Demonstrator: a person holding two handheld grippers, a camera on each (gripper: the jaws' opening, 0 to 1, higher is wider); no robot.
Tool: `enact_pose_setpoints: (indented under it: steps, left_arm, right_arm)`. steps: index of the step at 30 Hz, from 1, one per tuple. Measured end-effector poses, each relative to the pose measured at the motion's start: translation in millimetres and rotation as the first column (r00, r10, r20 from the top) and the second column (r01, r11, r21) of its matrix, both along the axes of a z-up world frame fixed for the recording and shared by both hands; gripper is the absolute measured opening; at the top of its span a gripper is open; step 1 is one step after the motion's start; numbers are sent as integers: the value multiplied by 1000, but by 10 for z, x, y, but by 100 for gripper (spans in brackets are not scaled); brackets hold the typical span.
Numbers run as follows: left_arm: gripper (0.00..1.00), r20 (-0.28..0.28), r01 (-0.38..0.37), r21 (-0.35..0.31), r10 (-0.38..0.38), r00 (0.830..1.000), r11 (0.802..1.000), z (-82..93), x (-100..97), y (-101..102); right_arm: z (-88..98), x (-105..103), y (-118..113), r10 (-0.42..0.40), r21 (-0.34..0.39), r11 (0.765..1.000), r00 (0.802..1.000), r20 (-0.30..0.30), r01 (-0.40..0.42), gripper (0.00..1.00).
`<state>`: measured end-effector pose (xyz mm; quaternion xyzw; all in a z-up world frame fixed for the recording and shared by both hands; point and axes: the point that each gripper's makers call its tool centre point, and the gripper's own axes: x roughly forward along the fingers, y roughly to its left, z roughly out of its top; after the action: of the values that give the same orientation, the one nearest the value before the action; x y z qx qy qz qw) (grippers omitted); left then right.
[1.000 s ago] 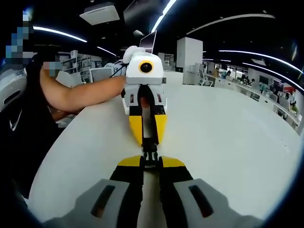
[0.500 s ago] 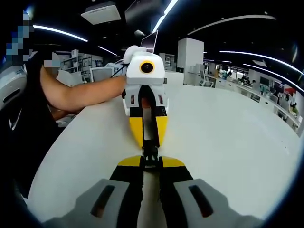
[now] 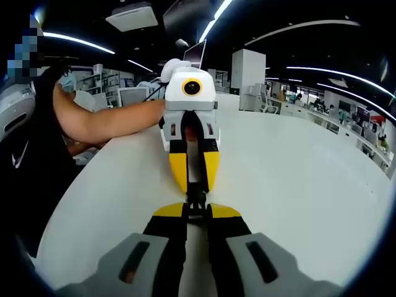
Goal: Snap the two parts of the plastic buckle together until the buckle closes and remains connected.
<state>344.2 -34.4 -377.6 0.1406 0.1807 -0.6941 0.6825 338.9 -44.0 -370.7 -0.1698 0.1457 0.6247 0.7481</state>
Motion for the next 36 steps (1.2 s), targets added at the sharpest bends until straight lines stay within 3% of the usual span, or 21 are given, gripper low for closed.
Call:
enact_pose_setpoints:
  steps: [8,13,19,21,36]
  left_arm:
    - [11,4,4,1,-4,1000,1000,9,1,-26]
    - [10,4,-9,41,9,1000,999,17,5,-38]
    - [9,-23,-4,13,4,1000,1000,7,-16,-94]
    - [9,-14,-3,34,4,1000,999,-20,-27,-118]
    - [9,-30,-8,16,9,1000,1000,-44,10,-167]
  right_arm:
    - [0,1,13,4,-3,1000,1000,4,-4,10]
    - [-1,3,20,7,-11,1000,1000,10,-7,10]
    - [-2,-4,35,11,-4,1000,1000,6,-11,10]
    - [31,-67,50,17,-8,1000,1000,18,-17,10]
    - [44,-116,23,13,2,1000,1000,9,-13,10]
